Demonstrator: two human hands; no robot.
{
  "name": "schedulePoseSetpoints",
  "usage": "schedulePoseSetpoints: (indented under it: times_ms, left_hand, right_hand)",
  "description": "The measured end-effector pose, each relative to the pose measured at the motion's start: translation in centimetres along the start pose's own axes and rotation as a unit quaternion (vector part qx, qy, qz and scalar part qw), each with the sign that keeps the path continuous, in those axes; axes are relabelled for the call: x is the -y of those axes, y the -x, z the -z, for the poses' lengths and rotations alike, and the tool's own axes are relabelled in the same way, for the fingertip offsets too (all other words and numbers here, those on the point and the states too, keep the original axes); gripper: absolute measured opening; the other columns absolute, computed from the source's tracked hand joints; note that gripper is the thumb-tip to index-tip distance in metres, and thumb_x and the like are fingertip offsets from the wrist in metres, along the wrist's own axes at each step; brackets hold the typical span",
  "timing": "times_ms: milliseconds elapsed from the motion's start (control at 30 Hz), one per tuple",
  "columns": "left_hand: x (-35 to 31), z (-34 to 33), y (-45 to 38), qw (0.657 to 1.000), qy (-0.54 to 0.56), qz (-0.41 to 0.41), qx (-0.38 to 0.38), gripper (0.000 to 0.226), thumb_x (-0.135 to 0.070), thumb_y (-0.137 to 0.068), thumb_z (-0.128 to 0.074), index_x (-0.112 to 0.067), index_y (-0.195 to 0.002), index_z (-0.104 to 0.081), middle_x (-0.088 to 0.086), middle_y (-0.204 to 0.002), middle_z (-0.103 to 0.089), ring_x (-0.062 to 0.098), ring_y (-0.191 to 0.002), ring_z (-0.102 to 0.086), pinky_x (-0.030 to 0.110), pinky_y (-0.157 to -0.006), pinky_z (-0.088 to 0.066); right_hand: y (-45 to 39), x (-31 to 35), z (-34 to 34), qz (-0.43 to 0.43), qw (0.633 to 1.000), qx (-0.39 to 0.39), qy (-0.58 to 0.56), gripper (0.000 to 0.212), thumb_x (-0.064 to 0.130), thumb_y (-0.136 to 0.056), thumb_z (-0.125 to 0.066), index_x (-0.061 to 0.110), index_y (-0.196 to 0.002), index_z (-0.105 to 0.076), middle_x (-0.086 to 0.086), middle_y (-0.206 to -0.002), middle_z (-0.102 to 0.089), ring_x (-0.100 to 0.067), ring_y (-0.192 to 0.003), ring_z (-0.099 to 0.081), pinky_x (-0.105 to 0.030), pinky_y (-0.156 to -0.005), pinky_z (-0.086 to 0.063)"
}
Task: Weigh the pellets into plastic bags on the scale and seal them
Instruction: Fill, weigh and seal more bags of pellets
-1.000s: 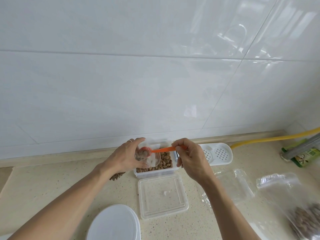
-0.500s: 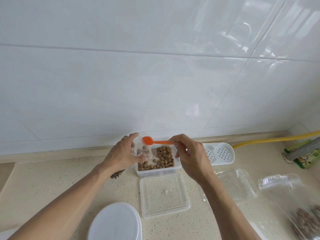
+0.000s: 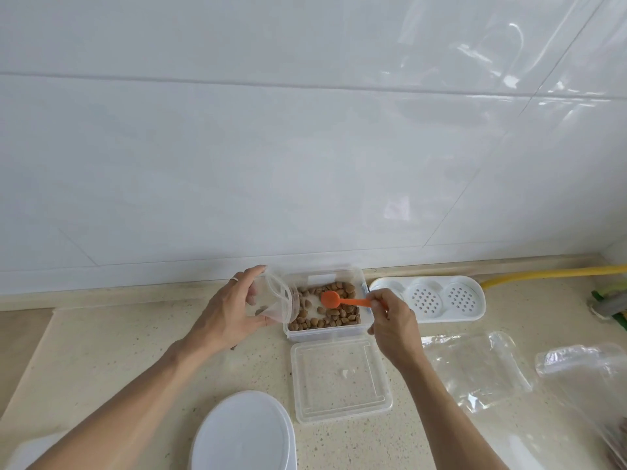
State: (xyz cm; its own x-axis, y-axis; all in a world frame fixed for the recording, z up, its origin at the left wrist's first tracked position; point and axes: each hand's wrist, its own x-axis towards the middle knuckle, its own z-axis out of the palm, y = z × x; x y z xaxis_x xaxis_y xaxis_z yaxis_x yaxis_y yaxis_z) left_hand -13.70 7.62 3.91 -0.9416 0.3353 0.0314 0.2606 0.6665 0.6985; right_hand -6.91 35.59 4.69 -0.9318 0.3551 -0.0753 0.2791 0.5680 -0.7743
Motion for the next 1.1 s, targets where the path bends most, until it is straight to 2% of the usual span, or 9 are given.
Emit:
schedulePoseSetpoints:
  times_ms: [67,133,200,333,533,633,800,1000,1100]
  left_hand:
    - [0.4,0.1,0.3,1.000,0.002,0.000,0.001,0.092,-0.038,-0.068,-0.085,-0.030,-0.144,-0.035,-0.012,-0.098,-0.048,0.004,-0.087,-0.053,0.027,-0.082,-0.049]
    - [0.7,0.3,0.5,1.000,-0.002,0.003,0.001,0.093,-0.037,-0.067,-0.086,-0.031,-0.144,-0.035,-0.014,-0.098,-0.047,0.003,-0.087,-0.053,0.025,-0.081,-0.048]
    - [0.8,0.5,0.5,1.000,-0.012,0.003,0.003,0.092,-0.039,-0.068,-0.085,-0.032,-0.144,-0.034,-0.014,-0.097,-0.047,0.003,-0.086,-0.053,0.022,-0.077,-0.046]
    - [0.9,0.9,0.2,0.999,-0.040,0.011,0.002,0.094,-0.048,-0.068,-0.081,-0.030,-0.146,-0.032,-0.011,-0.095,-0.047,0.005,-0.082,-0.053,0.022,-0.072,-0.045]
    - [0.2,1.3,-0.4,0.994,-0.097,0.041,0.043,0.097,-0.052,-0.070,-0.078,-0.028,-0.150,-0.028,-0.007,-0.097,-0.047,0.006,-0.081,-0.051,0.026,-0.076,-0.046]
    - [-0.5,1.5,-0.9,0.989,-0.125,0.049,0.069,0.096,-0.053,-0.072,-0.077,-0.027,-0.149,-0.027,-0.006,-0.101,-0.047,0.010,-0.086,-0.048,0.025,-0.077,-0.042]
    - [-1.3,1.5,-2.0,0.980,-0.166,0.046,0.104,0.096,-0.058,-0.072,-0.075,-0.026,-0.149,-0.027,-0.005,-0.102,-0.048,0.012,-0.093,-0.046,0.027,-0.077,-0.038]
    - [-3.4,0.7,-3.8,0.966,-0.210,0.040,0.145,0.090,-0.058,-0.072,-0.074,-0.024,-0.145,-0.032,0.000,-0.110,-0.051,0.020,-0.103,-0.052,0.032,-0.080,-0.044]
    - [-4.2,0.0,-4.6,0.960,-0.218,0.047,0.170,0.091,-0.059,-0.070,-0.074,-0.024,-0.144,-0.033,0.002,-0.118,-0.051,0.020,-0.109,-0.052,0.035,-0.088,-0.046]
  right_hand:
    - [-0.1,0.3,-0.9,0.017,0.999,0.047,0.000,0.024,0.010,-0.100,-0.045,0.023,-0.091,-0.063,0.001,-0.067,-0.061,-0.027,-0.059,-0.065,-0.039,-0.058,-0.051]
    - [-0.1,0.8,-1.4,0.026,0.995,0.100,-0.009,0.023,0.009,-0.100,-0.046,0.019,-0.095,-0.066,0.008,-0.061,-0.059,-0.019,-0.052,-0.064,-0.023,-0.052,-0.045]
    - [-0.3,1.1,-1.7,0.018,0.991,0.128,-0.021,0.023,0.007,-0.100,-0.046,0.014,-0.098,-0.067,0.013,-0.060,-0.060,-0.012,-0.047,-0.062,-0.016,-0.049,-0.041]
    - [-0.5,1.3,-1.5,-0.044,0.987,0.131,-0.077,0.022,0.004,-0.099,-0.047,0.011,-0.095,-0.067,-0.003,-0.070,-0.066,-0.014,-0.047,-0.060,-0.021,-0.046,-0.045]
    - [-0.3,0.6,-0.8,-0.146,0.964,0.108,-0.196,0.021,0.003,-0.100,-0.046,0.008,-0.100,-0.066,-0.013,-0.069,-0.069,-0.016,-0.047,-0.059,-0.026,-0.047,-0.046]
    - [0.0,0.5,-0.5,-0.176,0.951,0.085,-0.242,0.020,0.001,-0.100,-0.046,0.006,-0.100,-0.066,-0.012,-0.068,-0.066,-0.015,-0.046,-0.059,-0.026,-0.047,-0.047]
    - [0.0,0.2,0.7,-0.184,0.944,0.036,-0.271,0.019,0.003,-0.099,-0.047,0.008,-0.099,-0.066,-0.012,-0.087,-0.074,-0.015,-0.046,-0.059,-0.027,-0.049,-0.048]
    - [-0.5,0.3,4.1,-0.167,0.935,-0.006,-0.312,0.017,0.003,-0.100,-0.048,0.008,-0.100,-0.065,-0.011,-0.090,-0.075,-0.014,-0.046,-0.057,-0.025,-0.047,-0.045]
    - [-0.7,1.2,5.6,-0.144,0.938,-0.012,-0.313,0.016,0.004,-0.100,-0.049,0.007,-0.101,-0.065,-0.012,-0.090,-0.075,-0.015,-0.046,-0.056,-0.025,-0.048,-0.046]
